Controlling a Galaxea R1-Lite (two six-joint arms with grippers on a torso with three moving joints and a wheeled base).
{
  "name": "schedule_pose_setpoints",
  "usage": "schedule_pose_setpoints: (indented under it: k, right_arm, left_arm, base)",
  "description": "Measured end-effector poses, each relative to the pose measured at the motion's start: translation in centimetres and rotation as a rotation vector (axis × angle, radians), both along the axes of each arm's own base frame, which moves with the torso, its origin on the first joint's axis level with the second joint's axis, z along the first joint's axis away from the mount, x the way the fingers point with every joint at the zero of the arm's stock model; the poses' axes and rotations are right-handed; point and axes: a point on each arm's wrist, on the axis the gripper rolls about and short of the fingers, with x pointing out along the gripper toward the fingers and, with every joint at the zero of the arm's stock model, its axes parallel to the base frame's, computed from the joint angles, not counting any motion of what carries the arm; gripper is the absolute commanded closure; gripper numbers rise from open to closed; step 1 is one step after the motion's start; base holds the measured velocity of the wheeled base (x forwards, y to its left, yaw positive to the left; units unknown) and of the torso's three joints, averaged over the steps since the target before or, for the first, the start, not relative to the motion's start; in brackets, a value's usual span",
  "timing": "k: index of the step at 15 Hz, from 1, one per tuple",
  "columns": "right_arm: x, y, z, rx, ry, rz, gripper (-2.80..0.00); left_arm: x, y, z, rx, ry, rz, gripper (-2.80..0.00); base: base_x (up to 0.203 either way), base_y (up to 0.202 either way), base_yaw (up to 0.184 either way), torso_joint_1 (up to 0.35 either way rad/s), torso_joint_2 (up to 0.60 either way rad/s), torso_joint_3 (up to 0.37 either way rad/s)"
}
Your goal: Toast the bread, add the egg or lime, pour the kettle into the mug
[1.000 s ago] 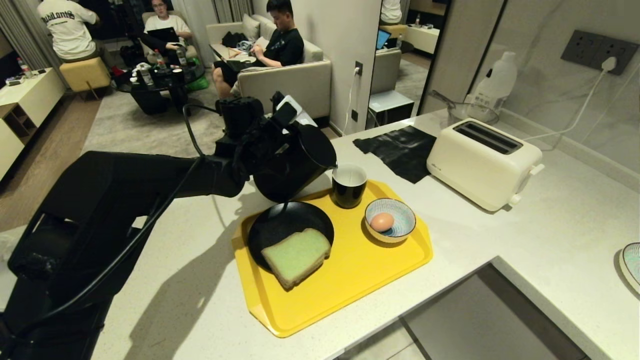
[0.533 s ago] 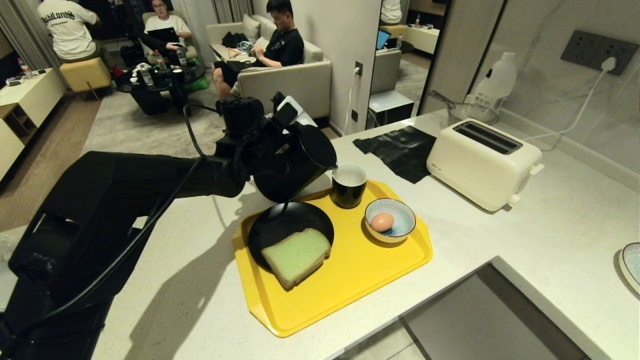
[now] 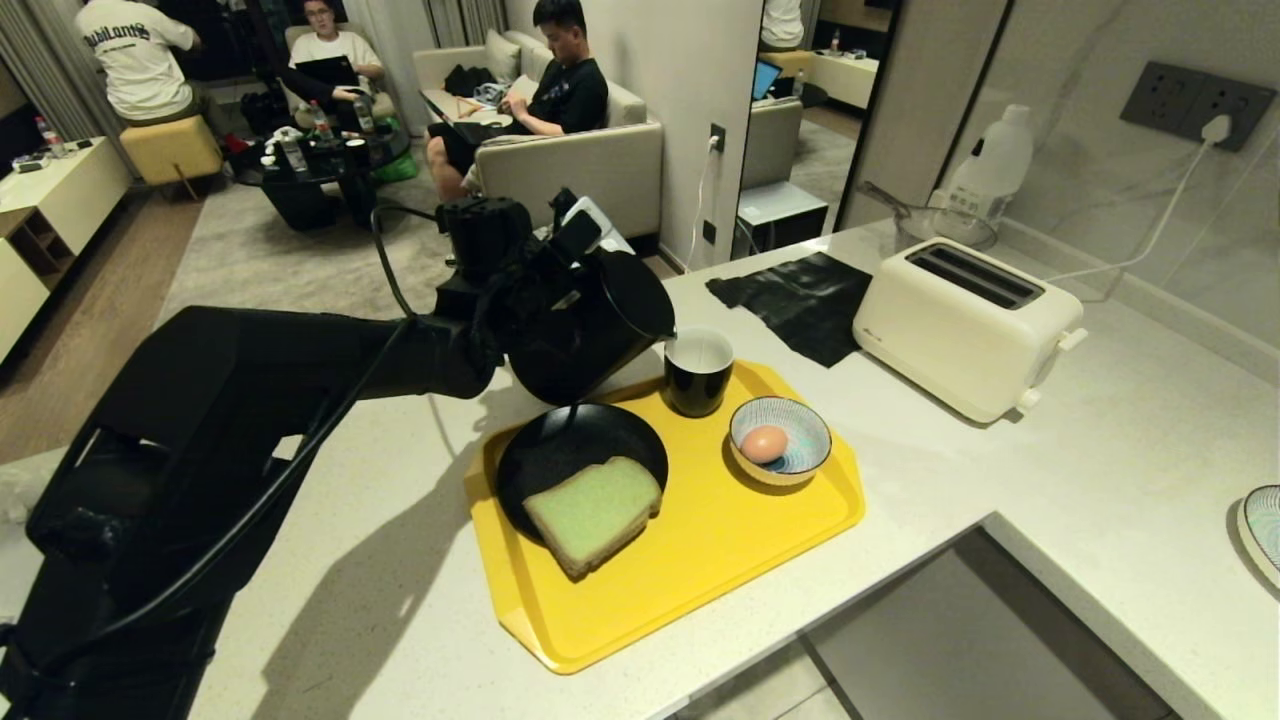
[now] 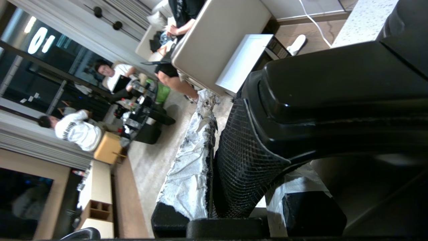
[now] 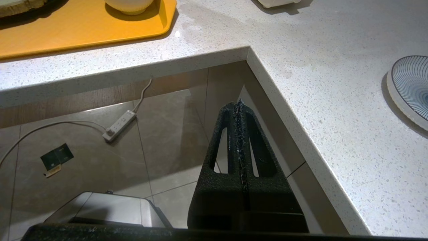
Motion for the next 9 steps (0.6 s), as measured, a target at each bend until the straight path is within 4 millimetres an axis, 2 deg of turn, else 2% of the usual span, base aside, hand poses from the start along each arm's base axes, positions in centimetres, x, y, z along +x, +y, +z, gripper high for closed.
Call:
schedule_pose_setpoints:
  k: [9]
  right_arm:
    - [0.00,0.00,0.00,0.000,0.000,0.000,0.00]
  left_arm:
    - [0.07,-0.43,-0.42,0.032,-0.009,0.009,0.00]
  base:
    - [0.000,0.000,0.000,0.000,0.00,0.000]
